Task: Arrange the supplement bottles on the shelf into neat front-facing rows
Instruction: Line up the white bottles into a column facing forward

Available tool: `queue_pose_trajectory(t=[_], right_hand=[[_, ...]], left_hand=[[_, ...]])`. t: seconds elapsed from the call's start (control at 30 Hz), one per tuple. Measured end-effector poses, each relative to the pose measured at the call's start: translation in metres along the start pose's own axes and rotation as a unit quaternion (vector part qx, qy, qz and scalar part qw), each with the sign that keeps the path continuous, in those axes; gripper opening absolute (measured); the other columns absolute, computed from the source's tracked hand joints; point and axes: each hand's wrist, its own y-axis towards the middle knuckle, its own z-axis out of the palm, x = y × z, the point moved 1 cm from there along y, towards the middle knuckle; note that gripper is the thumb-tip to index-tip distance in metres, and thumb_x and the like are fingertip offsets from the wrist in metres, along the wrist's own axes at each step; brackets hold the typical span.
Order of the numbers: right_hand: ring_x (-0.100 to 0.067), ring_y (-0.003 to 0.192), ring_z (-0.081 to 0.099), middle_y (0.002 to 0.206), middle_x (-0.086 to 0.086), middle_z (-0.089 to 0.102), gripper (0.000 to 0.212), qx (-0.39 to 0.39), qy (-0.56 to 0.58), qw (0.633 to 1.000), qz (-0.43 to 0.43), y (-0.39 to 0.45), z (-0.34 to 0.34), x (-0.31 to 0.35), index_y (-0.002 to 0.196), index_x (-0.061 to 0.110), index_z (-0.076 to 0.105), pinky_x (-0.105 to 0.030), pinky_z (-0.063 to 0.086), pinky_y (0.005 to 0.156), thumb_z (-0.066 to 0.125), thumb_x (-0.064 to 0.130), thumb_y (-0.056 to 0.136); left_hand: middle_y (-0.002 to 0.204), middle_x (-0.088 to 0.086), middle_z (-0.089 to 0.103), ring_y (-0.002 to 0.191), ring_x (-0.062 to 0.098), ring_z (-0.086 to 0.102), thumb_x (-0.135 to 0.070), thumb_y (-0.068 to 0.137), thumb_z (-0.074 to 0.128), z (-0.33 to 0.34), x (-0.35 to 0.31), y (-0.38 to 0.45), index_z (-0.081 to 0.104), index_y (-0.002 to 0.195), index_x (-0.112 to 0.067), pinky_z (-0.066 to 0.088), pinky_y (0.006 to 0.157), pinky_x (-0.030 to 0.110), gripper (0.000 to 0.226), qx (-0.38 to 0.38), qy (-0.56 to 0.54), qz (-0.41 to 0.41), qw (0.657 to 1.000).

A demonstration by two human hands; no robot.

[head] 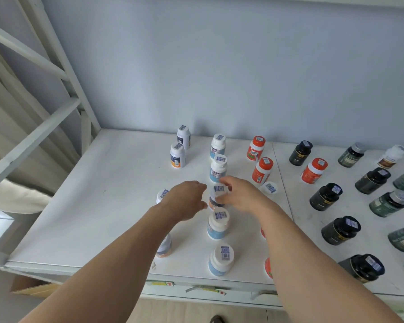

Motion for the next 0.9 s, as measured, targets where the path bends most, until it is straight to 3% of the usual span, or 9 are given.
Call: queue_pose_trajectory(t=[0.2, 0.37, 0.5, 0.63, 0.77, 0.9], right_hand=[[-0.013, 0.098, 0.059, 0.113, 0.007, 0.064, 0.035, -0.012, 0.047, 0.998, -0.032, 0.015, -0.010, -0.008, 0.119, 0.028, 0.054, -0.029, 0.044, 0.082, 0.066, 0.039, 0.087], [-0.013, 0.094, 0.061, 0.108, 0.008, 0.066, 0.037, -0.051, 0.057, 0.996, -0.054, 0.019, -0.032, 0.001, 0.116, 0.024, 0.059, -0.030, 0.045, 0.072, 0.064, 0.046, 0.086], [-0.013, 0.082, 0.062, 0.095, 0.004, 0.068, 0.036, -0.080, 0.045, 0.994, -0.057, 0.023, -0.044, 0.005, 0.106, 0.023, 0.063, -0.030, 0.046, 0.065, 0.063, 0.052, 0.085], [-0.012, 0.082, 0.063, 0.096, 0.004, 0.068, 0.039, -0.094, 0.040, 0.994, -0.049, 0.024, -0.045, 0.007, 0.106, 0.022, 0.064, -0.027, 0.046, 0.065, 0.060, 0.055, 0.086], [-0.013, 0.079, 0.064, 0.089, 0.004, 0.068, 0.034, -0.104, 0.031, 0.993, -0.046, 0.022, -0.048, 0.009, 0.097, 0.025, 0.064, -0.034, 0.053, 0.070, 0.058, 0.057, 0.086], [-0.012, 0.078, 0.062, 0.089, 0.004, 0.067, 0.034, -0.105, 0.034, 0.993, -0.050, 0.021, -0.050, 0.011, 0.100, 0.022, 0.066, -0.026, 0.042, 0.059, 0.059, 0.054, 0.087]], left_hand=[[0.144, -0.001, 0.046, 0.132, 0.020, 0.041, -0.041, 0.091, 0.060, -0.006, -0.001, 0.017, 0.039, 0.144, -0.018, 0.036, 0.106, 0.031, 0.062, 0.010, -0.060, -0.034, 0.998], [0.130, -0.008, 0.058, 0.120, 0.014, 0.052, -0.043, 0.079, 0.073, -0.007, 0.000, 0.025, 0.056, 0.130, -0.026, 0.041, 0.098, 0.027, 0.057, 0.022, -0.199, -0.049, 0.979], [0.112, -0.008, 0.067, 0.102, 0.013, 0.060, -0.048, 0.077, 0.073, -0.011, 0.001, 0.033, 0.066, 0.116, -0.028, 0.047, 0.091, 0.029, 0.044, 0.044, -0.238, -0.040, 0.970], [0.112, -0.007, 0.069, 0.104, 0.014, 0.062, -0.046, 0.080, 0.072, -0.020, 0.003, 0.033, 0.067, 0.116, -0.028, 0.047, 0.096, 0.031, 0.041, 0.074, -0.266, -0.021, 0.961], [0.114, -0.007, 0.069, 0.106, 0.014, 0.061, -0.045, 0.082, 0.071, -0.025, 0.003, 0.035, 0.066, 0.119, -0.028, 0.045, 0.098, 0.031, 0.042, 0.092, -0.274, -0.007, 0.957], [0.115, -0.007, 0.068, 0.107, 0.015, 0.061, -0.045, 0.082, 0.071, -0.025, 0.002, 0.035, 0.065, 0.121, -0.027, 0.045, 0.099, 0.032, 0.043, 0.087, -0.276, -0.004, 0.957]])
